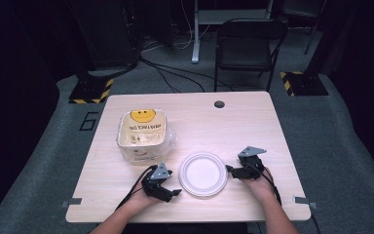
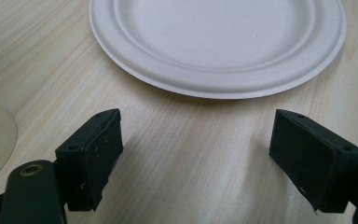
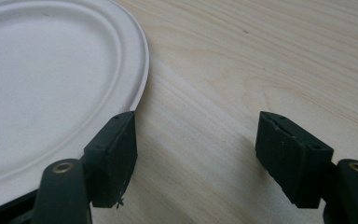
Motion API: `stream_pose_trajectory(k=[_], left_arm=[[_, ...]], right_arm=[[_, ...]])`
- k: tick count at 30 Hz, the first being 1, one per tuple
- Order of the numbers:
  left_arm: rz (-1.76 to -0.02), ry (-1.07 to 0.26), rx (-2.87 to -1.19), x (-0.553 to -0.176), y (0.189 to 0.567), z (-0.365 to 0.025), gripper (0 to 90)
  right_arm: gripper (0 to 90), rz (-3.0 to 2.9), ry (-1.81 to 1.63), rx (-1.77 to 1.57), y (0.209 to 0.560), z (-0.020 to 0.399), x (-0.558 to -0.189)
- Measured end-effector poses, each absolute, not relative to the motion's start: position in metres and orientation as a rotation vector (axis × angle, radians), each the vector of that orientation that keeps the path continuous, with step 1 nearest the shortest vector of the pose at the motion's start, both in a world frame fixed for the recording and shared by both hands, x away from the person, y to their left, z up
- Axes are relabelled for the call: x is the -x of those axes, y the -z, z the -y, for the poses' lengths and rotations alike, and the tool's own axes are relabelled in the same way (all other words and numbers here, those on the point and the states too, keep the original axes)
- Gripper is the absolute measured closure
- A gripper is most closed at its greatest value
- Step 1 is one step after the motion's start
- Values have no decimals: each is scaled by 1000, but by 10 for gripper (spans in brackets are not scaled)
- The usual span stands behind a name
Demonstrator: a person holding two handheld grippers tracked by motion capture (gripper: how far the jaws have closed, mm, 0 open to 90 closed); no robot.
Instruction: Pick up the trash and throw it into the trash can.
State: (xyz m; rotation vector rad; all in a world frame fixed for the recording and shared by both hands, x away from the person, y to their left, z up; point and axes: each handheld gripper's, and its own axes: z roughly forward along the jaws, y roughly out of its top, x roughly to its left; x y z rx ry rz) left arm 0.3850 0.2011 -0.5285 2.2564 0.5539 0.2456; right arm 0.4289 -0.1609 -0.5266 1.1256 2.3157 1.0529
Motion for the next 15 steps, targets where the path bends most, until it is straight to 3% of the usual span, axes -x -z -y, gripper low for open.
stream_pose_trajectory(k=[5, 15], left_arm=[[-565, -251, -2241, -384, 529, -201, 186], [-570, -253, -2231, -381, 528, -201, 317]], right_arm=[[326, -2298, -1051, -1145, 526, 161, -428], [364, -2296, -1048, -1146, 526, 160, -427]])
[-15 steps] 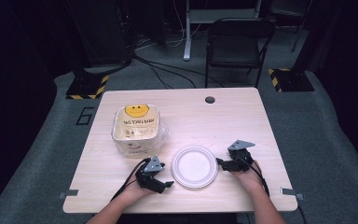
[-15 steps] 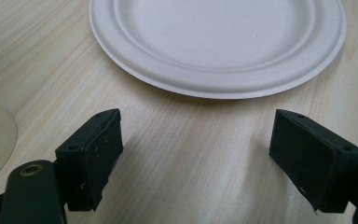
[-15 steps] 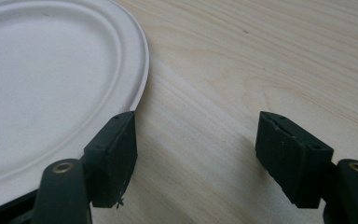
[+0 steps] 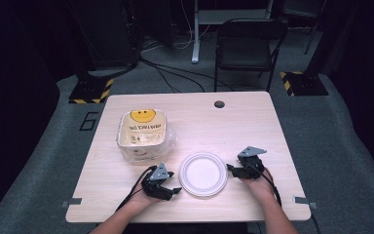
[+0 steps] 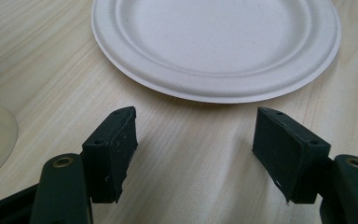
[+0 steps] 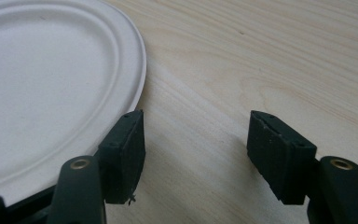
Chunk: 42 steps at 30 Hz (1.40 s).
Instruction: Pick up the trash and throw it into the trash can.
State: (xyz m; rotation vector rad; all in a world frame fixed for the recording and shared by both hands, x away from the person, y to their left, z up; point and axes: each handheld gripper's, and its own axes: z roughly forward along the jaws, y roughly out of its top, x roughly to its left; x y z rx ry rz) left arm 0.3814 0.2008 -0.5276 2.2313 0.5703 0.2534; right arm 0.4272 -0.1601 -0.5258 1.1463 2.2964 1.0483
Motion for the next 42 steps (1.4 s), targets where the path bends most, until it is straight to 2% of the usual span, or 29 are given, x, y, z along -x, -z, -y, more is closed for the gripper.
stream_pose_trajectory(k=[3, 11, 21, 31, 42], left_arm=[[-576, -250, -2236, -380, 526, -199, 348], [-562, -253, -2263, -376, 521, -192, 361], [-611, -179, -2199, -380, 505, -192, 376], [-616, -200, -2198, -385, 493, -188, 385], [-607, -199, -2214, -388, 496, -173, 391]], right_arm=[[372, -2296, -1047, -1149, 525, 160, -427], [427, -2277, -1029, -1158, 521, 161, -427], [453, -2229, -1036, -1184, 509, 158, -423], [457, -2220, -1066, -1168, 501, 153, -421], [455, -2250, -1137, -1149, 495, 140, -419]])
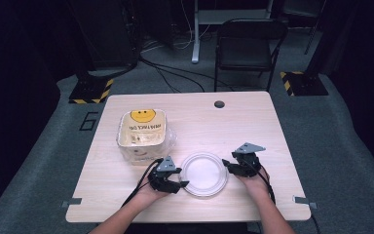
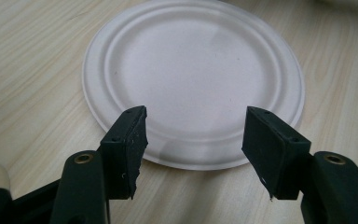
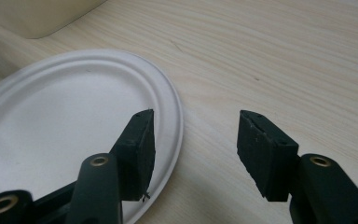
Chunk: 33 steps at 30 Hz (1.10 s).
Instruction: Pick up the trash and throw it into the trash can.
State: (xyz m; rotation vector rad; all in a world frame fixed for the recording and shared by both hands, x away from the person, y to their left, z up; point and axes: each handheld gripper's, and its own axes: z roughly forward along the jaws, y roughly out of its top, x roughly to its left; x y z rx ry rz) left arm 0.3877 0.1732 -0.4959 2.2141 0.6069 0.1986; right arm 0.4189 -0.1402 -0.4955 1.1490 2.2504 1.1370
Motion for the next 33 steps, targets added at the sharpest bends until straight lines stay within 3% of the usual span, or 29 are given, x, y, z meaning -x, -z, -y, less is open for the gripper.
stream_pose_trajectory(k=[33], left_arm=[[-601, -250, -2242, -389, 511, -164, 361]], right_arm=[[394, -2388, -1129, -1098, 506, 115, -420]])
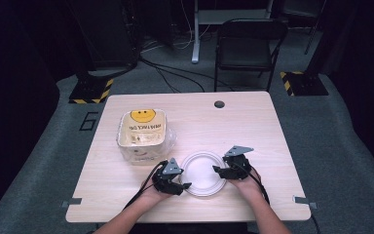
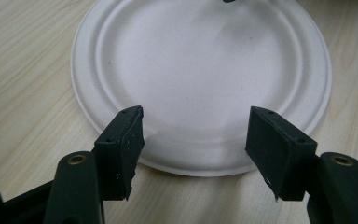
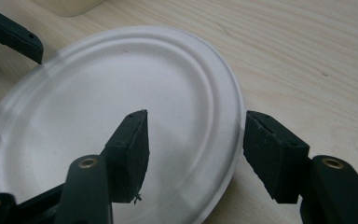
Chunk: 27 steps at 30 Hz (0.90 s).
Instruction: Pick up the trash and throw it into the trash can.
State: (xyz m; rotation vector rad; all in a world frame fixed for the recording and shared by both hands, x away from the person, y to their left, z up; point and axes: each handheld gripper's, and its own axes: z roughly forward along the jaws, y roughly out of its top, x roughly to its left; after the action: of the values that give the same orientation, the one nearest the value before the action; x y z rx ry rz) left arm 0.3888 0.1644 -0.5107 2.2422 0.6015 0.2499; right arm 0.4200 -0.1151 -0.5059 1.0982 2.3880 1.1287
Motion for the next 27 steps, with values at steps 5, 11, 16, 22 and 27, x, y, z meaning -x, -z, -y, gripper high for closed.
stream_pose_trajectory(k=[5, 11, 16, 22, 27], left_arm=[[-599, -246, -2248, -388, 512, -165, 361], [-596, -248, -2249, -388, 513, -165, 363], [-603, -242, -2242, -388, 514, -165, 363], [-601, -239, -2244, -388, 514, -166, 363], [-604, -236, -2242, -388, 516, -166, 363]], right_arm=[[397, -2385, -1153, -1132, 506, 117, -421], [395, -2386, -1167, -1167, 508, 118, -424], [406, -2388, -1200, -1184, 508, 117, -424], [417, -2384, -1213, -1182, 506, 114, -423], [462, -2369, -1235, -1176, 502, 111, -421]])
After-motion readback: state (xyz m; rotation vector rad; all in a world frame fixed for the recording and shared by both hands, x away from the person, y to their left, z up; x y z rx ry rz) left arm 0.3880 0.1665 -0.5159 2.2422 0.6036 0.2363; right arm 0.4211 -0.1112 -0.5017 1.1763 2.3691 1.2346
